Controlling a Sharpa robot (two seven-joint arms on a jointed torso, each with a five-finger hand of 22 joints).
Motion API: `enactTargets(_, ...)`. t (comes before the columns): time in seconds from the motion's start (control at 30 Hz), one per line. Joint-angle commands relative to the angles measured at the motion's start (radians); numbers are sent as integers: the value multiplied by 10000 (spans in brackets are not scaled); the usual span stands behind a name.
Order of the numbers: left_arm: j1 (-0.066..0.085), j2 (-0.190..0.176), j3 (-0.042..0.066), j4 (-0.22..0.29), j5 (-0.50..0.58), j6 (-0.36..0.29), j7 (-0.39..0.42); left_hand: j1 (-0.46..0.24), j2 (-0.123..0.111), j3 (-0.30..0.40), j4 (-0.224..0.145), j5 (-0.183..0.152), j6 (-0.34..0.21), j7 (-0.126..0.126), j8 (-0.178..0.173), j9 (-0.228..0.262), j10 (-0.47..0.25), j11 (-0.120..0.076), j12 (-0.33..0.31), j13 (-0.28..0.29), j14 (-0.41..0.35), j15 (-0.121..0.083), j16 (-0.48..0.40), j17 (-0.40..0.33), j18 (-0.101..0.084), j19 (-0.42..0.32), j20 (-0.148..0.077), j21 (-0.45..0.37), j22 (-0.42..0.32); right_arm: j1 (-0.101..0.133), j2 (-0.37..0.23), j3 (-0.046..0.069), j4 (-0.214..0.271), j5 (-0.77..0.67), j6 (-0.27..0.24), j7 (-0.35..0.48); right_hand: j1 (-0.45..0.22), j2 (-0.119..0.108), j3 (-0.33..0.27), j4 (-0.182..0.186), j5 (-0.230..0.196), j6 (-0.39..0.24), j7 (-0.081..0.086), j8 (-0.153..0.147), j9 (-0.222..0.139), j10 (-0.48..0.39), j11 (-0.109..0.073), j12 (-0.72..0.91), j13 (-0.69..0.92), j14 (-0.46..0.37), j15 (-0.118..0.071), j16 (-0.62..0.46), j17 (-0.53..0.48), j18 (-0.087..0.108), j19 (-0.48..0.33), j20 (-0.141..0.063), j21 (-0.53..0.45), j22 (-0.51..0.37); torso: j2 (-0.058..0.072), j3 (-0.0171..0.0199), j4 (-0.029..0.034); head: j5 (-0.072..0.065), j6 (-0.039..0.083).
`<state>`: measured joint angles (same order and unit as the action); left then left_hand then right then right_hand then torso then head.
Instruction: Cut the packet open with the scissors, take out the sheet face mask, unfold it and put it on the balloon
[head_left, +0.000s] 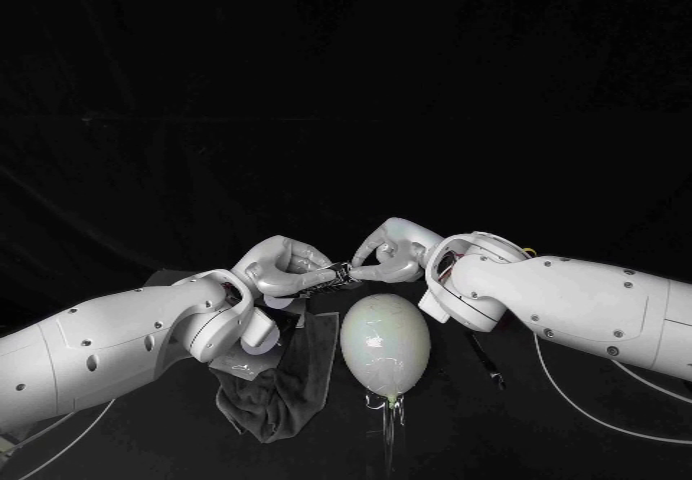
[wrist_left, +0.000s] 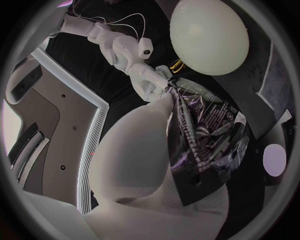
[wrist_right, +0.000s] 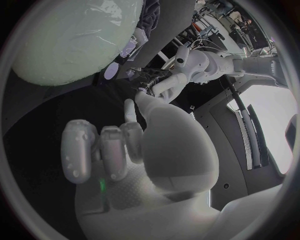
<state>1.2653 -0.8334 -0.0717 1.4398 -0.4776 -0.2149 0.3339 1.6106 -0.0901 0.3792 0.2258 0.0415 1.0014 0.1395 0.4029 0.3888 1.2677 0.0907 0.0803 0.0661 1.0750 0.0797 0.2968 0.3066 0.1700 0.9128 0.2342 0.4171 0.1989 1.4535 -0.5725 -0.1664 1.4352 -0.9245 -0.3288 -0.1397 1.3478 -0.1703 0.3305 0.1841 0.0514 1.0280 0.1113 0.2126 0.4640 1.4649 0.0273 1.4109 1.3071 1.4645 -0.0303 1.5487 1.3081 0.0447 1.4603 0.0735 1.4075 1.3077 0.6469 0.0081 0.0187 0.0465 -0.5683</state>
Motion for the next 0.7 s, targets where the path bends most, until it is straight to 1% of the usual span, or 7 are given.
enactTargets(0.03, 30, 47, 24, 59, -107, 133, 163, -15, 102, 2, -60, 68, 50, -23, 49, 14, 93, 8, -60, 5, -10, -67, 65, 14, 46, -58, -13, 72, 11, -10, 2, 2, 68, -26, 401, 191, -83, -4, -75, -1, -33, -44, 25, -7, -11, 234, 61, 27, 1519, 923, -26, 44, 1972, -96, 373, -8, 2, 2163, -7, 4, -4, 3, -9)
enactTargets(0.3, 30, 63, 24, 51, -114, 113, 175, -15, 107, 6, -61, 68, 50, -24, 49, 16, 97, 7, -61, 5, -11, -67, 67, 17, 45, -64, -13, 79, 16, -10, -24, 2, 112, -35, 852, 157, -92, -11, -97, 11, -32, -46, 23, -6, -11, 239, 60, 36, 1525, 923, -25, 45, 1974, -97, 375, -6, 7, 2165, -5, 0, 0, -18, -16)
enactTargets(0.43, 30, 82, 25, 49, -125, 101, 181, -15, 107, 6, -61, 68, 50, -24, 49, 16, 97, 7, -61, 5, -11, -67, 67, 17, 45, -64, -13, 80, 17, -9, -2, 1, 159, -71, 1057, 114, -38, 8, -99, -5, -31, -32, 5, 6, -6, 233, 49, 24, 1519, 922, -30, 43, 1970, -96, 373, -5, 4, 2164, -2, -4, 15, -30, -33)
enactTargets(0.57, 30, 96, 26, 41, -205, 72, 182, -15, 111, 10, -63, 67, 49, -25, 50, 18, 100, 7, -63, 5, -13, -68, 69, 20, 44, -70, -14, 87, 22, -9, -30, 1, 238, -110, 1205, 67, 174, 81, -55, -92, -29, -13, -18, 27, 0, 227, 23, 12, 1517, 921, -50, 42, 1966, -91, 365, -10, -8, 2160, -4, -10, 19, -40, -36)
enactTargets(0.63, 30, 98, 26, 40, -227, 66, 184, -14, 113, 12, -64, 67, 49, -26, 50, 20, 102, 6, -64, 5, -14, -69, 70, 22, 44, -73, -15, 92, 26, -9, -43, 1, 255, -126, 1243, 47, 391, 155, 46, -206, -9, -4, -36, 36, -2, 229, 4, 15, 1524, 919, -64, 39, 1957, -90, 364, -15, -9, 2159, -5, -8, 17, -42, -38)
enactTargets(0.7, 31, 99, 27, 40, -257, 61, 187, -14, 113, 12, -64, 67, 49, -26, 50, 20, 102, 6, -64, 5, -14, -69, 70, 22, 44, -73, -15, 92, 26, -9, -55, 1, 270, -141, 1292, 18, 684, 246, 220, -380, 100, 16, -40, 47, -13, 224, -4, 9, 1527, 918, -76, 36, 1951, -90, 365, -23, -6, 2160, -2, -6, 15, -38, -46)
